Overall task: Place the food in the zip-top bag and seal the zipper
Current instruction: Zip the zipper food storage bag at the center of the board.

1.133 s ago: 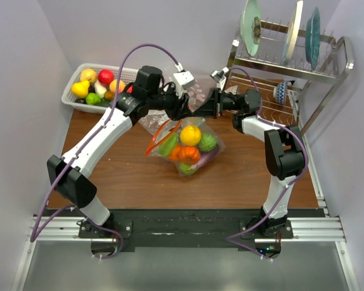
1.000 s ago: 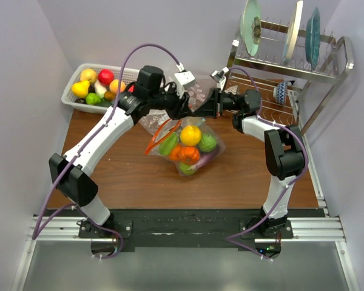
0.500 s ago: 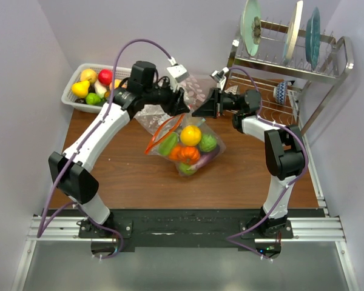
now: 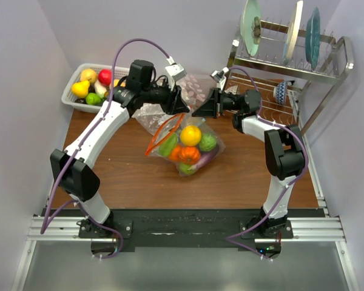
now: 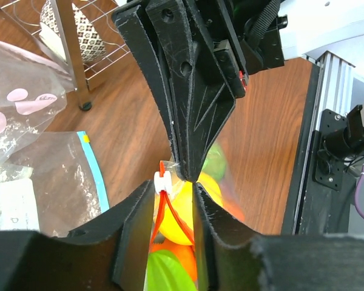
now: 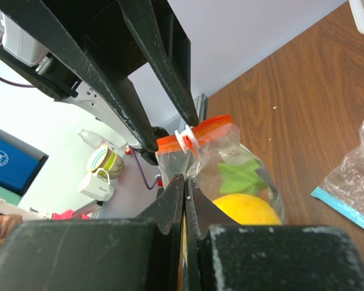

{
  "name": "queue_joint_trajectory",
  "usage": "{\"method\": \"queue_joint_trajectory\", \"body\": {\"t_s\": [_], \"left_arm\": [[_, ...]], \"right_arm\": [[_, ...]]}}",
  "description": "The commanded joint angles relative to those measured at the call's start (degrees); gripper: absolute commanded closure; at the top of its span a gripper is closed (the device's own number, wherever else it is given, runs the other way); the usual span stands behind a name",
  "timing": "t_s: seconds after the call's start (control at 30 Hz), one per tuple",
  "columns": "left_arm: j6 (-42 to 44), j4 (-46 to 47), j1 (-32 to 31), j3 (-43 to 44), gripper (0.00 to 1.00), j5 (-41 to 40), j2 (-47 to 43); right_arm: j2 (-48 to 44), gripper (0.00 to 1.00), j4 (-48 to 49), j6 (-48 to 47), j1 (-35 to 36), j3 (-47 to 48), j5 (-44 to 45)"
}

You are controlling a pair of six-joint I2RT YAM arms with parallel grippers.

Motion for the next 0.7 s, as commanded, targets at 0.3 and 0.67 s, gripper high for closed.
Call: {"method": "queue_joint_trajectory", "body": {"t_s": [0.3,0.67], "left_arm": [[-2.01,2.41,0.01,1.5,0.56,1.39,2.0],[-2.62,3.55,-0.08,1.59,0.91,2.61,2.0]], "right_arm": [[-1.99,1.0,18.27,0.77,-0.07,2.21,-0.32],[-1.99,1.0,18.27,0.86,0.02,2.12,-0.4]]}}
